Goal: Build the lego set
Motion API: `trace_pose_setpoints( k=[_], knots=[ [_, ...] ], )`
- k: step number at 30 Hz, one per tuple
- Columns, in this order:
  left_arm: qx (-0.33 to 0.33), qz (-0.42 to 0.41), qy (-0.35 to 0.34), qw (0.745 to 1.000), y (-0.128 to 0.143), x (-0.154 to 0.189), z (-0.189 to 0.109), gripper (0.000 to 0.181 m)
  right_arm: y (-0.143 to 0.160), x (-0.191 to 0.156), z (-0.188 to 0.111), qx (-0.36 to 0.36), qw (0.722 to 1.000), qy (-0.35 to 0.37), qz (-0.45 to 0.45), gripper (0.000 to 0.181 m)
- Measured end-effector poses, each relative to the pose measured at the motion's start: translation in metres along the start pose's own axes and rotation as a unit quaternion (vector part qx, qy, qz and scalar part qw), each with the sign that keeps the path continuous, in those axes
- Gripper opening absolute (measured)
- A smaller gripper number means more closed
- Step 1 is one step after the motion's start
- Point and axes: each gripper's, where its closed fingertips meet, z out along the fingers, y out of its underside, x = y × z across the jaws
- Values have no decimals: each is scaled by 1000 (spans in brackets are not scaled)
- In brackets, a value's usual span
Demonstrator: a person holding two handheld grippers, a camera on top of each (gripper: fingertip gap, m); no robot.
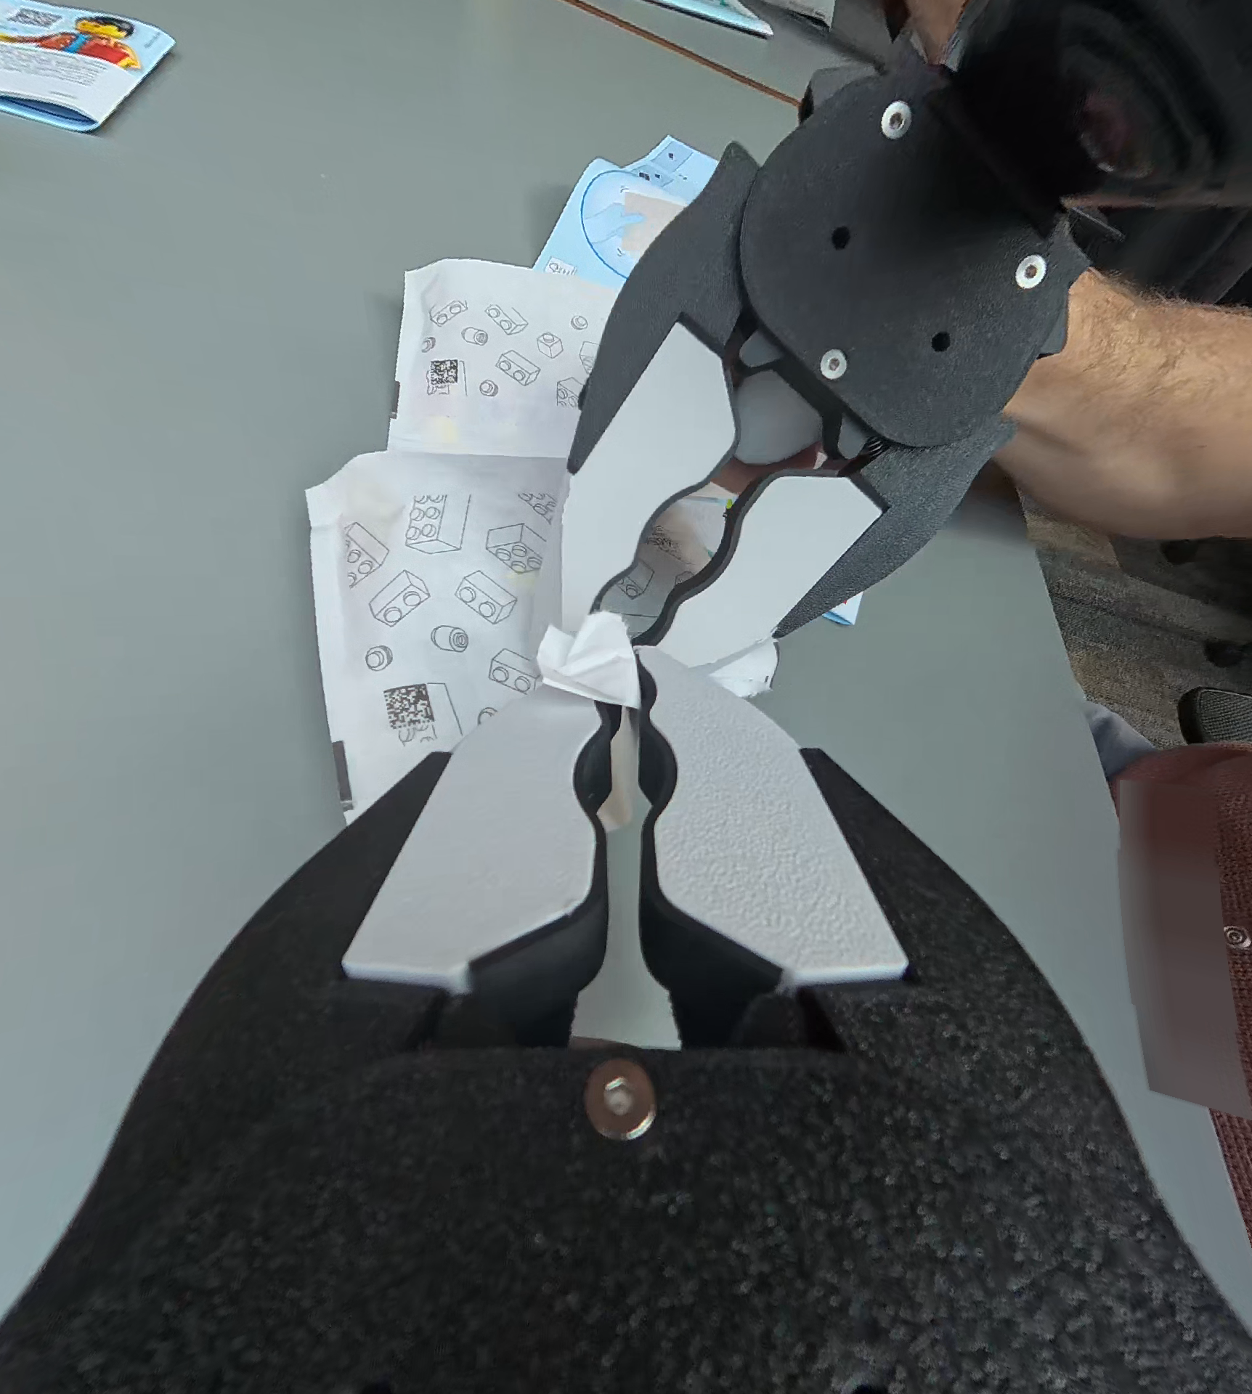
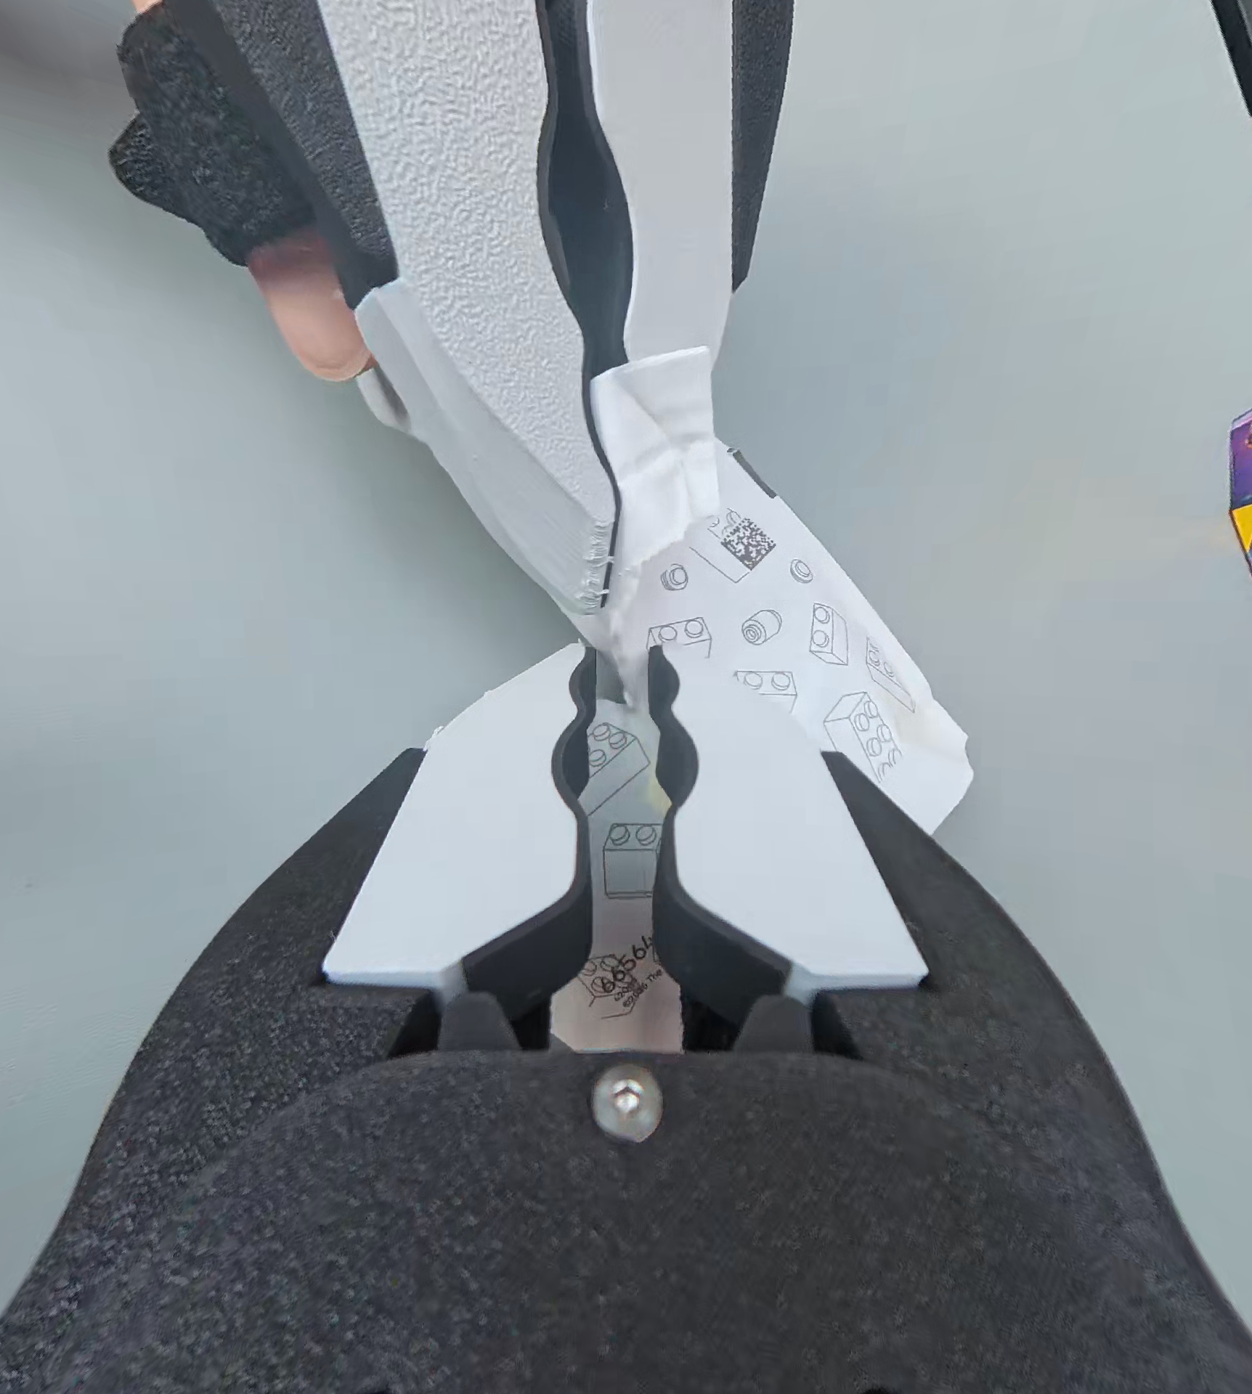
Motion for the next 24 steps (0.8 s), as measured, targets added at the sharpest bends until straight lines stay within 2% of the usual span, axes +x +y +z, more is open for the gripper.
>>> trace_pose_setpoints(
  k=[3,10,18,24],
  knots=[
    [18,-24,15,999,-1,-2,-5,1,-4,-2,5,10,1000,9,-18,0],
    [30,-63,-31,997,4,-23,-14,1,-11,0,7,40,998,40,-31,0],
    [29,-88,-35,995,6,-31,-13,1,-12,4,5,58,996,58,-31,0],
    [15,-72,-36,997,6,-28,-11,1,-10,2,1,62,996,59,-35,0]
  ],
)
